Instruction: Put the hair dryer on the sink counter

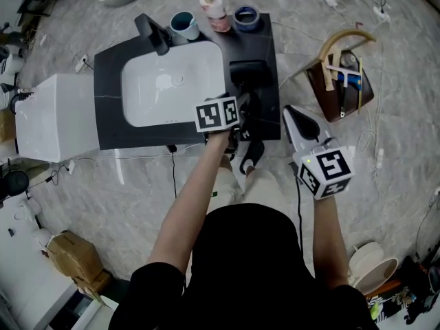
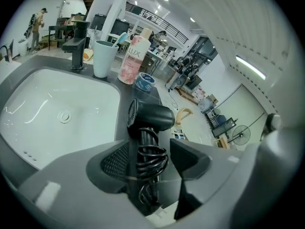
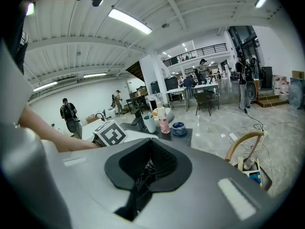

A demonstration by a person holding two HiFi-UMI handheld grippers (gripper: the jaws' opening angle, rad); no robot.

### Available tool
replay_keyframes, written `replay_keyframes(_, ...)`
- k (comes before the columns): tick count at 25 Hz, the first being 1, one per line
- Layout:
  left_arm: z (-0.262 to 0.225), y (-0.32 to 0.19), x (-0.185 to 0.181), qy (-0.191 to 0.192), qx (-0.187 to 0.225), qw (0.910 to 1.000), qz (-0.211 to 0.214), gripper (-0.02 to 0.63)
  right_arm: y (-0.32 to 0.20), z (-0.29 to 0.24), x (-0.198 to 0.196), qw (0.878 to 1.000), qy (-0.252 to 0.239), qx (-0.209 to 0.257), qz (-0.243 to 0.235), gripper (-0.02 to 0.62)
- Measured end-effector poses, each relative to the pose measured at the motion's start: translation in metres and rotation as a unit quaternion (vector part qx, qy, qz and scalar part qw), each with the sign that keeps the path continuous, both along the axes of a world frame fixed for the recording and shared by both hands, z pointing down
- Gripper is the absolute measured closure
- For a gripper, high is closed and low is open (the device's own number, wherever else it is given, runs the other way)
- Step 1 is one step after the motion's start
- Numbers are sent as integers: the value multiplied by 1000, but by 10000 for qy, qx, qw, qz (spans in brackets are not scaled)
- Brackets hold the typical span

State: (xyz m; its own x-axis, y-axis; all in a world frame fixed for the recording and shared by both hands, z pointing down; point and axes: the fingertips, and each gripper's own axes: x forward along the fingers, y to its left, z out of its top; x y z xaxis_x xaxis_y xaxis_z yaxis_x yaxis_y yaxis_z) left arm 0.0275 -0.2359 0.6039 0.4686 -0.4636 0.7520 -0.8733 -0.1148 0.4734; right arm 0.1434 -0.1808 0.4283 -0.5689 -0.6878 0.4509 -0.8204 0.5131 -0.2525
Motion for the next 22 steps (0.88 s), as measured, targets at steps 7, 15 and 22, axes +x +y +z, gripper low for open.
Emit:
replay_keyframes(7,-26,18,-15,-63,291,9995,85,350,8,-14,-12,9999,52,95,-67,584)
replay_keyframes(15,-67,25,-31,-69,805,9966,173,376,19,-31,-30,9995,101,262,-118,584)
replay_keyframes(22,-112,31,-50,-66,1435,9896,126,429,20,-49,-36,9987,148,496,-43,584)
